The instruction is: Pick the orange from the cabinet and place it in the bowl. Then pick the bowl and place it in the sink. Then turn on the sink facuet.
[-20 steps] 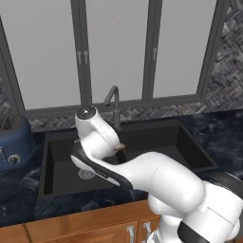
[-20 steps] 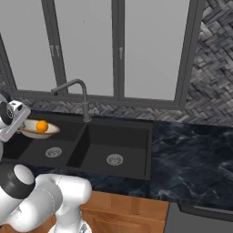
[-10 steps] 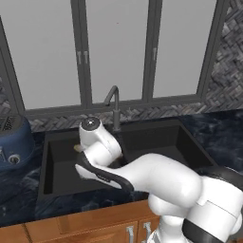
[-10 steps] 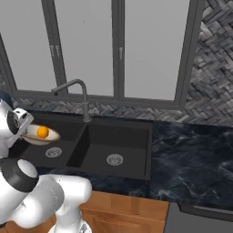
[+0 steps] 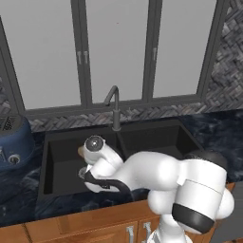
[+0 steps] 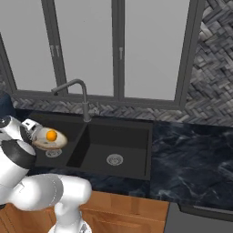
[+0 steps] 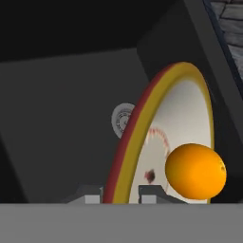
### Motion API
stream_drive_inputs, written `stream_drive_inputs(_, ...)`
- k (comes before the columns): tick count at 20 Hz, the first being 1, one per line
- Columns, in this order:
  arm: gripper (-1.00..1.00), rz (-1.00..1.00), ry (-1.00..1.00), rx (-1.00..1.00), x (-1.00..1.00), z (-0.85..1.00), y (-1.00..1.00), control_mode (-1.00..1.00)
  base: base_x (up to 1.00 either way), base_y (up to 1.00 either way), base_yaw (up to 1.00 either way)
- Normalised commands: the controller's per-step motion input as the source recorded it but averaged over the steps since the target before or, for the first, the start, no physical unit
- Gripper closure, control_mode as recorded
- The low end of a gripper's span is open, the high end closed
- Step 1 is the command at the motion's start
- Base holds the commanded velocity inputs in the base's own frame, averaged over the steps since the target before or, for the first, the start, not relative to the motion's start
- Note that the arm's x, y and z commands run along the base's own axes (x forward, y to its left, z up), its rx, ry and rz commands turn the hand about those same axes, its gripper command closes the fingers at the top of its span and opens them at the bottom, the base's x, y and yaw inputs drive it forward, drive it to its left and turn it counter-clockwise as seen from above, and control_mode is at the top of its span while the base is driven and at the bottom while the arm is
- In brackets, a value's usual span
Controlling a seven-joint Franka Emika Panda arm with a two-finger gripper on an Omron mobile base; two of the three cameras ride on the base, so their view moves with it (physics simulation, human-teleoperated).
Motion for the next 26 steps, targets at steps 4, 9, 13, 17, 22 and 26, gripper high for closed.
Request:
stream_drive_inputs(4, 1.00, -0.18, 0.00, 0.04, 0.29, -0.16, 0.29, -1.00, 0.00, 0.00, 0.00)
stream_drive_inputs(9, 1.00, -0.19, 0.03, 0.04, 0.28, -0.10, 0.46, -1.00, 0.00, 0.00, 0.00)
stream_drive_inputs(13, 1.00, -0.21, 0.03, 0.02, 0.43, -0.11, 0.37, -1.00, 0.00, 0.00, 0.00)
stream_drive_inputs(17, 1.00, -0.19, 0.09, 0.07, 0.41, -0.03, 0.16, -1.00, 0.00, 0.00, 0.00)
stream_drive_inputs(22, 1.00, -0.18, 0.07, 0.03, 0.31, -0.31, 0.34, -1.00, 0.00, 0.00, 0.00)
stream_drive_inputs(26, 1.00, -0.18, 0.05, 0.02, 0.31, -0.44, 0.36, -1.00, 0.00, 0.00, 0.00)
